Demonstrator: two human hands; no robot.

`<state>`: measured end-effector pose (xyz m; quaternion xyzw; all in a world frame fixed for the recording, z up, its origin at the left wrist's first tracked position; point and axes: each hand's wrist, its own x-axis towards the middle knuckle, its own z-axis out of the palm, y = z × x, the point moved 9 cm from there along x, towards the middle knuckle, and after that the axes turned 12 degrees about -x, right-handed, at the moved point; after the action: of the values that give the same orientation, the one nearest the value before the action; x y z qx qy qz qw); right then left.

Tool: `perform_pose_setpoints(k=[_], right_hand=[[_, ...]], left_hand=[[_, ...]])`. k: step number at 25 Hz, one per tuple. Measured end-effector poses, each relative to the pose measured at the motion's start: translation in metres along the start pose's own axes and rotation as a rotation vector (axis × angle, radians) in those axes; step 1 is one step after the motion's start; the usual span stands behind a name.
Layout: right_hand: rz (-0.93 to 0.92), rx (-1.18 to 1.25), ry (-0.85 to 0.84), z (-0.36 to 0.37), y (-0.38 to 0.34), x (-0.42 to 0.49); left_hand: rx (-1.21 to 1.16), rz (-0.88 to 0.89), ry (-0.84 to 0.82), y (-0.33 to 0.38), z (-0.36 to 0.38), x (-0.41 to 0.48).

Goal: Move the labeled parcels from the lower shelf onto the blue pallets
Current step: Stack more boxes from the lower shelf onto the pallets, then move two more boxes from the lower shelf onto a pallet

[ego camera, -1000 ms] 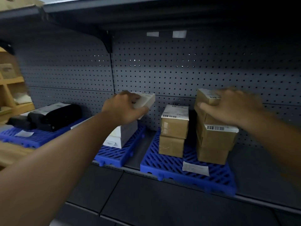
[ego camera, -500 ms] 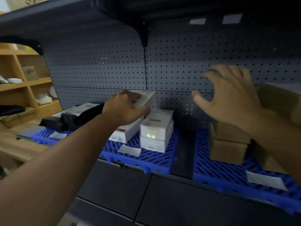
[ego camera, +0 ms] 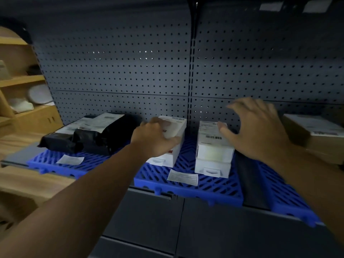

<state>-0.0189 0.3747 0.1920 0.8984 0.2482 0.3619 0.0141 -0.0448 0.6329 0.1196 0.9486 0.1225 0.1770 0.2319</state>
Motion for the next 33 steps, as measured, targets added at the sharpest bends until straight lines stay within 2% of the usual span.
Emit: perform_pose_setpoints(k=[17,22,25,29,33], right_hand=[[0.056,-0.032,-0.042,0.017,0.036,-0.014],[0.07,-0.025,-0.033,0.015,0.041,-0.016],[0.075,-0.016,-0.043,0.014,0.039,-0.02],[0.119,0.006,-0.028,0.005,0.045,-0.035],[0.212,0.015,0.075,-0.027,0.083,-0.081]], left_hand=[[0.126,-0.019,-0.071,-0.013,0.046,0.007],[0.136,0.068,0.042,-0.002,0.027,-0.002],[0.021,0.166,0.124,0.021,0.01,-0.015],[-0.234,0.368,0.22,0.088,-0.012,-0.032],[-0.494,0.568,0.176,0.173,0.001,-0.056]])
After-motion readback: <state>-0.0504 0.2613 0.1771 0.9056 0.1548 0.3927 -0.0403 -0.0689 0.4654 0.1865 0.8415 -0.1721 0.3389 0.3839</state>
